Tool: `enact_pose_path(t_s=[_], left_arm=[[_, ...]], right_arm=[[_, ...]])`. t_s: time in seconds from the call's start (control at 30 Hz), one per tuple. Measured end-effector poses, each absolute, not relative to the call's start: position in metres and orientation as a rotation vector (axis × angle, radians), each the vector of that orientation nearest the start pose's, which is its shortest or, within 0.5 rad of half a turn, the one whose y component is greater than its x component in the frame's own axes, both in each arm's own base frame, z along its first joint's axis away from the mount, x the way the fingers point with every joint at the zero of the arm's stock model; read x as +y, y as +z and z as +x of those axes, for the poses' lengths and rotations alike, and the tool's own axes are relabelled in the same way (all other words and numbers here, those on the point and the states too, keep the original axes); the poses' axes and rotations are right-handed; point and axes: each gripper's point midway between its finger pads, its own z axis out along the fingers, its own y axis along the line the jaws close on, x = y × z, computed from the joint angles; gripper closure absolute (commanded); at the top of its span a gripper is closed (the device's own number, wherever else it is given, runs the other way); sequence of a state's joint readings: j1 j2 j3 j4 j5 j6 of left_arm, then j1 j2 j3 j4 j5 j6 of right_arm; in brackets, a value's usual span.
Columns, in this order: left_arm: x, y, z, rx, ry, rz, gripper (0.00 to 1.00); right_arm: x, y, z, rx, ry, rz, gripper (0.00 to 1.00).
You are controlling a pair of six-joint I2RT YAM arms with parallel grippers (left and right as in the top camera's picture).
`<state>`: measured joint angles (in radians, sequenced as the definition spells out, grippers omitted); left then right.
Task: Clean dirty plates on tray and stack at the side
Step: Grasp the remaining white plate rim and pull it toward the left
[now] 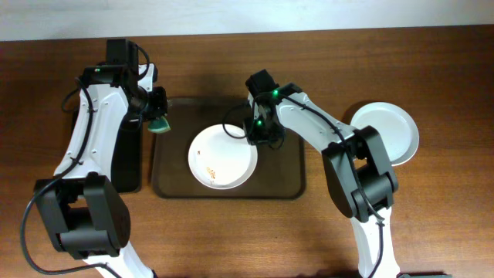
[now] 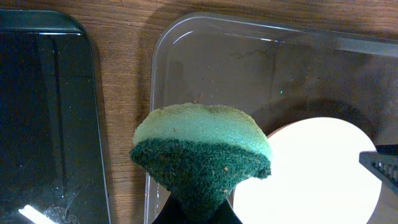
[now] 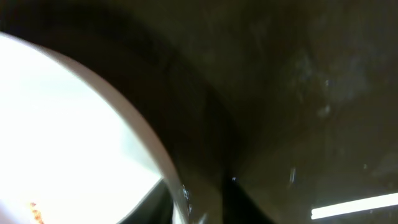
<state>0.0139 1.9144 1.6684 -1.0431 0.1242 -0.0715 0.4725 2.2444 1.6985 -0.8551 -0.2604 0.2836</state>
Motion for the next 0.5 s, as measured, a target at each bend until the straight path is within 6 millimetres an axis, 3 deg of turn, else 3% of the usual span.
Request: enact_pose_path(t_s=[0.07,0.17,0.33,0.5], left_arm=[[-0.015,0.125,0.428,2.861,-0.189,-0.097,1.0],[-0.015,0.125,0.427,2.868,-0.19,-0.098,1.0],[-0.019,0.124,0.427,2.867,-0.19,-0.087,1.0],[-0.048,0.098,0.432,2.832,-0.205,0.013,1.0]], right_arm=[[0.251,0.006,0.395,3.023,0.465,-0.345,0.96],[0.253,0.006,0.394,3.027,0.481,-0.352,0.96],[0.255,0.006,0.393,3.068,0.5,-0.131,0.96],[0.263,0.006,0.387,3.093,0.492,0.027,0.96]])
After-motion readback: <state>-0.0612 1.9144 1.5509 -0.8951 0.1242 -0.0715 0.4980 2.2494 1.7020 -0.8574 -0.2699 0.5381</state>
